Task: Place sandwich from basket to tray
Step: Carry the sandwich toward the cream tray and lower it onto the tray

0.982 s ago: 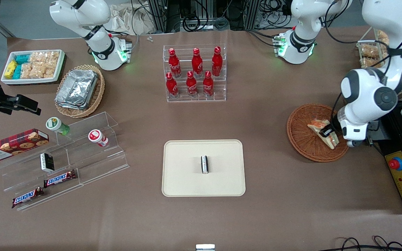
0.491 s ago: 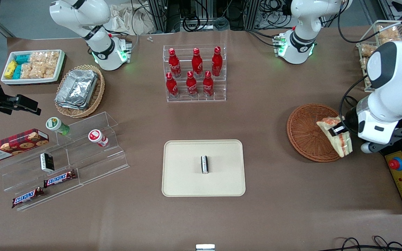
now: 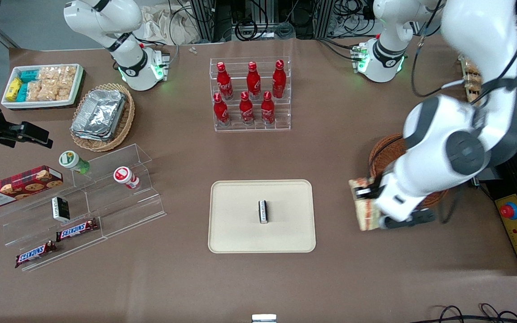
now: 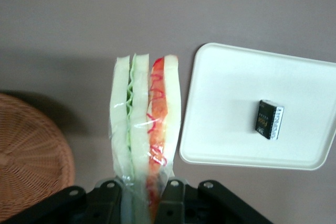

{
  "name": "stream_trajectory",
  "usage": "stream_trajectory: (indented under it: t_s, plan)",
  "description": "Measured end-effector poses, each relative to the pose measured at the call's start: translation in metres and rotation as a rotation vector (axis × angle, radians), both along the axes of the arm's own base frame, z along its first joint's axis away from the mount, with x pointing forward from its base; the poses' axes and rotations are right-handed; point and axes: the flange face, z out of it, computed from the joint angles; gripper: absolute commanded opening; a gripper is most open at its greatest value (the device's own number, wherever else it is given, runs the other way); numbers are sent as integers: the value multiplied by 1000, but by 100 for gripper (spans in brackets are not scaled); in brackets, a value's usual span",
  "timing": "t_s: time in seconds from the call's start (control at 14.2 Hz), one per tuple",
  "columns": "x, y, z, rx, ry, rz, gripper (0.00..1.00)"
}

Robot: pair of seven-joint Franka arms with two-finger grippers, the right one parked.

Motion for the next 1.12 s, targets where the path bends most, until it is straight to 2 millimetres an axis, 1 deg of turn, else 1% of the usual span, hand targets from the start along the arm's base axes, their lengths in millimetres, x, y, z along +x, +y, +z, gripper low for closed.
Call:
stream_trajectory:
  t_s: [0.14, 0.28, 0.42, 0.49, 0.63, 0.91, 0.98, 1.05, 1.12]
  plan:
    - [9, -37, -53, 19, -14, -33, 0]
    - [12, -66, -103, -1, -37, -35, 0]
    - [13, -87, -142, -32, -58, -42, 0]
    - [11, -95, -156, -42, -62, -47, 0]
    - [9, -101, -173, -48, -57, -52, 0]
    - [6, -106, -181, -44, -43, -58, 1]
    - [4, -106, -184, -42, -36, -60, 5]
    - [1, -108, -190, -37, -26, -64, 13]
    - [-3, -110, -196, -33, -15, -68, 37]
